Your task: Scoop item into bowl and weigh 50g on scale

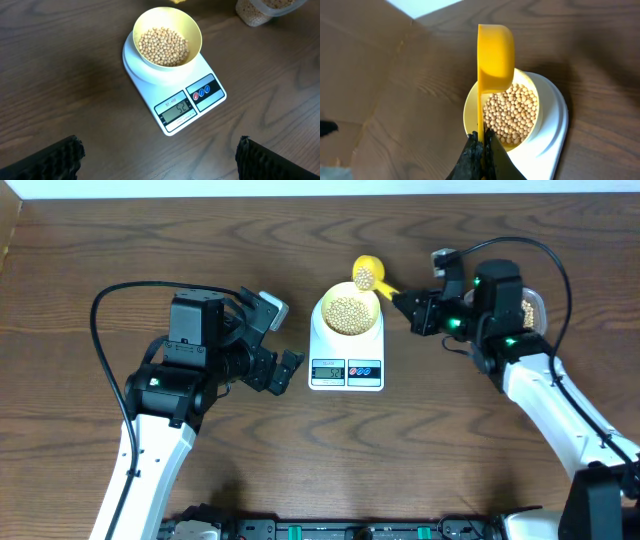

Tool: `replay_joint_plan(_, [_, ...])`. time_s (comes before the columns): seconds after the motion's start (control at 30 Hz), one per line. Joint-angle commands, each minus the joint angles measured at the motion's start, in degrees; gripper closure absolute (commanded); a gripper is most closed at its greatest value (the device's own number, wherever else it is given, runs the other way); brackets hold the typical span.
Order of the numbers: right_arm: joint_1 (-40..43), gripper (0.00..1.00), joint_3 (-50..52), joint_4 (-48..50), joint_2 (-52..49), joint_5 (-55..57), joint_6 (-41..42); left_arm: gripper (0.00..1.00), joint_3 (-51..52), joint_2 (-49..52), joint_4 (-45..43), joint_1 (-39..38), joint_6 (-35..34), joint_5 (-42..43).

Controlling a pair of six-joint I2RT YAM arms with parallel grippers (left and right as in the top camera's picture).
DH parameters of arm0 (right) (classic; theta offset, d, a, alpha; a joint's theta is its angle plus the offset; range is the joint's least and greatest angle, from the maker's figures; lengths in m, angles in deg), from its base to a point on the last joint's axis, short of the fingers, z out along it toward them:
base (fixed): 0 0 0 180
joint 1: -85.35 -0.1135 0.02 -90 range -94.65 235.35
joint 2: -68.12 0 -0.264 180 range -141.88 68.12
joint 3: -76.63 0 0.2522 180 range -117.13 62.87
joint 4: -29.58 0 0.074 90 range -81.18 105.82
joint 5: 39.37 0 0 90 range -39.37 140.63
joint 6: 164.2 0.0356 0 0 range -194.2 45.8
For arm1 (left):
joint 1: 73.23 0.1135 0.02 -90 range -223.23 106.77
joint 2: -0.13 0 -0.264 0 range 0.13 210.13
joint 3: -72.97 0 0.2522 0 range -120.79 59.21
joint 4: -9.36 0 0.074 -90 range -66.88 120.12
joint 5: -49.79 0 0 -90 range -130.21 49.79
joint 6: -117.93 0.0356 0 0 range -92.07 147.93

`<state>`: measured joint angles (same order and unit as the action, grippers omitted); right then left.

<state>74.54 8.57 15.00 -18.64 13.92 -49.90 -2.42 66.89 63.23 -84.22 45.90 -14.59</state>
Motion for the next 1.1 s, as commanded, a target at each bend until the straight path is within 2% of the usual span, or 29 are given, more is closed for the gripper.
replay_joint_plan(0.0, [2.3,0.99,-0.2,-0.9,4.3,-1.4,3.3,0.00,-0.3,0.2,0.1,0.0,-0.3,0.7])
replay_joint_plan(0.13, [5.2,0.99,-0.2,-4.9,7.8,-1.3,3.3,0.00,-0.3,0.2,0.1,0.0,-0.3,0.7])
replay_joint_plan(0.3, [12.7,0.99,-0.2,-13.6,14.3,-1.4,3.4,0.00,-0.3,0.2,0.1,0.0,-0.3,0.7])
replay_joint_plan(0.43, [19.0,0.99,-0.2,-19.4,18.7,-1.4,7.5,0.00,-0.3,0.2,0.1,0.0,-0.3,0.7])
replay_joint_plan(0.7, [30.0,0.99,-0.2,-29.8,22.7,0.3,7.7,0.00,-0.3,0.2,0.1,0.0,-0.3,0.7])
replay_joint_plan(0.83, [31.6,0.99,-0.2,-34.3,22.6,7.2,0.7,0.00,-0.3,0.2,0.1,0.0,-0.3,0.7])
replay_joint_plan(1.07, [31.6,0.99,-0.2,-34.8,21.5,12.8,-1.3,0.00,-0.3,0.2,0.1,0.0,-0.3,0.7])
